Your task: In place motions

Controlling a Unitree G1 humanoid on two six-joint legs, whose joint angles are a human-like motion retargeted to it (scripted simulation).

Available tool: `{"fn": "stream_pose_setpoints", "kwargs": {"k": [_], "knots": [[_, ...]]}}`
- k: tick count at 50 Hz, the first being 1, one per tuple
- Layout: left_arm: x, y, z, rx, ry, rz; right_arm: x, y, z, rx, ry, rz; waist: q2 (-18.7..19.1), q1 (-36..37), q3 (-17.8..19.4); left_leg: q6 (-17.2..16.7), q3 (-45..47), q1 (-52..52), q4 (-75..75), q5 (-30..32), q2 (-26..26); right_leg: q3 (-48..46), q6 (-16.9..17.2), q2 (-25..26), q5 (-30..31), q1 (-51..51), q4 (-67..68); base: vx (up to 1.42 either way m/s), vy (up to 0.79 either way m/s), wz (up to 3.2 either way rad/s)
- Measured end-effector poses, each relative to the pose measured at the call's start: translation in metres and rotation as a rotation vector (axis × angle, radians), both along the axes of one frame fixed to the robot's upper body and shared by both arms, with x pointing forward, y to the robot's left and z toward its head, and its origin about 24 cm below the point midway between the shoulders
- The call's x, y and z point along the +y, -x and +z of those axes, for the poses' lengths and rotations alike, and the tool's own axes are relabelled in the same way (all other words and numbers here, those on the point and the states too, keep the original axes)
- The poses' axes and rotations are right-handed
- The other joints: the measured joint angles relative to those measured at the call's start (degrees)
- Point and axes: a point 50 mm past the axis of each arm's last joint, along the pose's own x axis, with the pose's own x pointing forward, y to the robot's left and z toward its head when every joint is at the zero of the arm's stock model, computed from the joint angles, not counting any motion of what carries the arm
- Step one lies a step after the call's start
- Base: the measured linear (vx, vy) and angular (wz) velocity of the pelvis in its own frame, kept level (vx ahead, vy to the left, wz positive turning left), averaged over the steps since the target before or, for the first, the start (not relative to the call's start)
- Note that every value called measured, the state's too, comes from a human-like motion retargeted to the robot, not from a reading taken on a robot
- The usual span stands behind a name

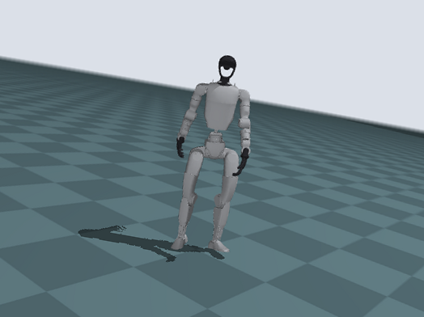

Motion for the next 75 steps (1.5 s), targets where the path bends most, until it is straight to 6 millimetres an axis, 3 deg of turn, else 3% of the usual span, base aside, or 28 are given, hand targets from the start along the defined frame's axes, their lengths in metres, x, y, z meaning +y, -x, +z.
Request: {"fn": "stream_pose_setpoints", "kwargs": {"k": [3, 7, 10, 13, 17, 20, 22, 26, 29, 33, 35, 38, 41, 44, 48, 52, 55, 58, 60, 62, 65, 69, 72, 75], "knots": [[-0.015, -0.060, 0.031, -0.249, 0.076, 0.006, -0.011, 0.033, 0.016, 0.086, 0.038, -0.026, 0.08, -0.68, -0.23, 0.16, -0.18, -0.50, 0.14, -0.08, 0.04, 0.76, -0.16, 0.01, 0.03, -0.57, 0.02, -0.01, 0.00, -0.17], [-0.023, -0.102, 0.065, -0.473, 0.113, -0.006, -0.027, 0.048, 0.028, 0.139, 0.121, -0.014, 1.16, -1.25, -0.15, 0.28, 0.57, -0.49, 0.08, -0.29, 0.35, 2.26, -0.45, 0.39, 0.25, -1.46, 0.21, -0.04, 0.06, -0.34], [-0.023, -0.107, 0.070, -0.512, 0.078, -0.017, -0.028, 0.037, 0.024, 0.115, 0.156, -0.026, 2.04, -1.39, 0.04, 0.31, 0.97, -0.29, 0.07, -0.46, 0.53, 2.90, -0.52, 0.62, 0.41, -1.70, 0.26, -0.03, 0.07, -0.20], [-0.023, -0.088, 0.053, -0.433, 0.054, -0.040, -0.018, 0.007, 0.007, 0.017, 0.115, -0.015, 2.80, -0.97, 0.01, 0.33, 0.94, -0.10, 0.04, -0.56, 0.60, 2.98, -0.53, 0.78, 0.42, -1.66, 0.27, -0.01, 0.07, -0.05], [-0.026, -0.025, 0.010, -0.173, 0.051, -0.066, 0.004, -0.056, -0.017, -0.145, -0.049, 0.108, 3.59, 0.89, -0.17, 0.34, 0.94, 0.55, -0.23, -0.72, 0.52, 2.90, -0.51, 0.95, 0.43, -1.49, 0.36, 0.02, 0.07, 0.01], [-0.025, 0.052, -0.021, 0.122, 0.032, -0.051, 0.022, -0.123, -0.031, -0.316, -0.182, 0.294, 3.75, 2.69, -0.10, 0.21, 1.12, 1.48, -0.57, -0.84, 0.33, 3.08, -0.58, 0.96, 0.50, -1.37, 0.55, 0.01, 0.04, -0.03], [-0.022, 0.105, -0.031, 0.313, 0.015, -0.007, 0.034, -0.170, -0.033, -0.439, -0.251, 0.425, 3.74, 3.13, -0.14, 0.01, 1.48, 1.87, -0.77, -0.90, 0.32, 3.28, -0.52, 0.92, 0.56, -1.56, 0.70, 0.00, 0.00, 0.00], [-0.023, 0.229, -0.029, 0.697, 0.001, 0.175, 0.076, -0.271, -0.017, -0.723, -0.372, 0.653, 3.81, 3.21, -0.22, -0.50, 2.72, 2.51, -1.22, -0.94, 0.47, 4.05, -0.61, 1.07, 0.73, -2.27, 0.95, 0.00, -0.01, -0.04], [-0.028, 0.311, -0.009, 0.911, 0.011, 0.329, 0.114, -0.327, 0.008, -0.935, -0.455, 0.718, 4.06, 2.96, 0.07, -0.89, 3.73, 3.04, -1.47, -1.01, 0.77, 4.96, -0.65, 1.30, 0.88, -2.82, 1.20, -0.01, -0.02, -0.24], [-0.045, 0.384, 0.024, 1.076, 0.019, 0.509, 0.155, -0.373, 0.045, -1.186, -0.565, 0.718, 4.48, 2.67, 0.40, -1.28, 4.93, 3.63, -1.70, -1.13, 1.21, 6.20, -0.69, 1.77, 1.07, -3.41, 1.43, -0.01, 0.00, -0.26], [-0.053, 0.402, 0.035, 1.116, 0.017, 0.581, 0.165, -0.381, 0.055, -1.259, -0.592, 0.724, 4.54, 2.48, 0.28, -1.40, 5.29, 3.73, -1.73, -1.19, 1.35, 6.54, -0.69, 1.92, 1.11, -3.57, 1.41, 0.00, 0.00, -0.09], [-0.061, 0.410, 0.040, 1.138, 0.007, 0.672, 0.167, -0.380, 0.057, -1.301, -0.591, 0.763, 4.37, 2.05, 0.00, -1.47, 5.50, 3.71, -1.75, -1.21, 1.45, 6.66, -0.65, 2.01, 1.09, -3.70, 1.44, 0.00, 0.00, 0.00], [-0.060, 0.395, 0.031, 1.102, 0.015, 0.700, 0.153, -0.361, 0.040, -1.231, -0.548, 0.805, 3.90, 1.53, -0.36, -1.44, 5.37, 3.54, -1.68, -1.19, 1.39, 6.36, -0.66, 1.95, 1.03, -3.59, 1.37, 0.00, 0.00, 0.00], [-0.052, 0.354, 0.008, 0.986, 0.048, 0.684, 0.125, -0.321, 0.010, -1.046, -0.493, 0.798, 3.34, 1.17, -0.69, -1.34, 5.14, 3.18, -1.56, -1.12, 1.33, 5.89, -0.61, 1.81, 0.96, -3.39, 1.23, 0.02, -0.04, 0.09], [-0.029, 0.263, -0.023, 0.752, 0.060, 0.574, 0.074, -0.234, -0.027, -0.668, -0.404, 0.658, 2.40, 1.13, -0.88, -1.08, 4.87, 2.58, -1.36, -0.91, 1.29, 5.06, -0.43, 1.53, 0.91, -2.84, 0.93, 0.03, -0.05, 0.17], [-0.013, 0.153, -0.034, 0.457, 0.085, 0.402, 0.028, -0.130, -0.031, -0.271, -0.288, 0.391, 1.70, 0.04, -1.11, -0.67, 3.66, 1.49, -0.91, -0.69, 1.12, 3.55, -0.26, 1.24, 0.89, -2.10, 0.43, 0.00, -0.02, 0.29], [-0.014, 0.068, -0.023, 0.201, 0.165, 0.294, 0.001, -0.063, -0.015, -0.043, -0.181, 0.179, 1.74, -0.99, -1.08, -0.36, 2.90, 0.69, -0.60, -0.58, 0.99, 2.74, -0.16, 1.04, 0.79, -1.80, 0.21, -0.01, 0.01, 0.15], [-0.024, -0.008, 0.003, -0.057, 0.236, 0.200, -0.018, -0.013, 0.003, 0.059, -0.070, 0.024, 1.93, -1.20, -0.85, -0.14, 2.15, 0.21, -0.34, -0.65, 0.76, 2.64, -0.24, 0.83, 0.68, -1.78, 0.16, 0.00, 0.00, 0.00], [-0.031, -0.050, 0.024, -0.206, 0.251, 0.135, -0.026, 0.013, 0.014, 0.096, 0.001, -0.045, 1.87, -0.73, -0.65, -0.05, 1.87, 0.13, -0.17, -0.72, 0.56, 2.85, -0.35, 0.65, 0.63, -1.81, 0.20, 0.00, 0.00, 0.00], [-0.035, -0.078, 0.043, -0.321, 0.230, 0.071, -0.031, 0.033, 0.024, 0.137, 0.060, -0.084, 1.69, -0.04, -0.58, 0.00, 1.68, 0.19, -0.03, -0.79, 0.36, 2.99, -0.44, 0.44, 0.63, -1.74, 0.25, 0.00, 0.00, 0.00], [-0.041, -0.103, 0.064, -0.441, 0.176, -0.024, -0.032, 0.049, 0.033, 0.187, 0.115, -0.105, 1.74, 1.26, -0.45, 0.06, 1.49, 0.30, 0.05, -0.86, 0.18, 2.96, -0.54, 0.27, 0.62, -1.61, 0.32, 0.00, 0.00, 0.00], [-0.045, -0.097, 0.059, -0.443, 0.121, -0.093, -0.027, 0.034, 0.024, 0.165, 0.086, -0.048, 2.42, 2.07, -0.69, 0.18, 1.32, 0.35, -0.12, -0.88, 0.19, 2.60, -0.55, 0.42, 0.55, -1.45, 0.30, 0.01, 0.06, 0.07], [-0.043, -0.065, 0.035, -0.332, 0.117, -0.104, -0.018, -0.004, 0.005, 0.066, 0.012, 0.055, 3.04, 2.38, -1.04, 0.18, 1.11, 0.36, -0.29, -0.91, 0.26, 2.26, -0.51, 0.56, 0.53, -1.53, 0.34, 0.00, 0.04, 0.06], [-0.034, -0.005, 0.001, -0.138, 0.102, -0.072, -0.001, -0.065, -0.017, -0.087, -0.068, 0.186, 3.39, 2.49, -1.43, 0.04, 1.45, 0.70, -0.64, -0.98, 0.31, 2.48, -0.42, 0.62, 0.63, -2.05, 0.60, 0.00, 0.00, 0.00]]}}
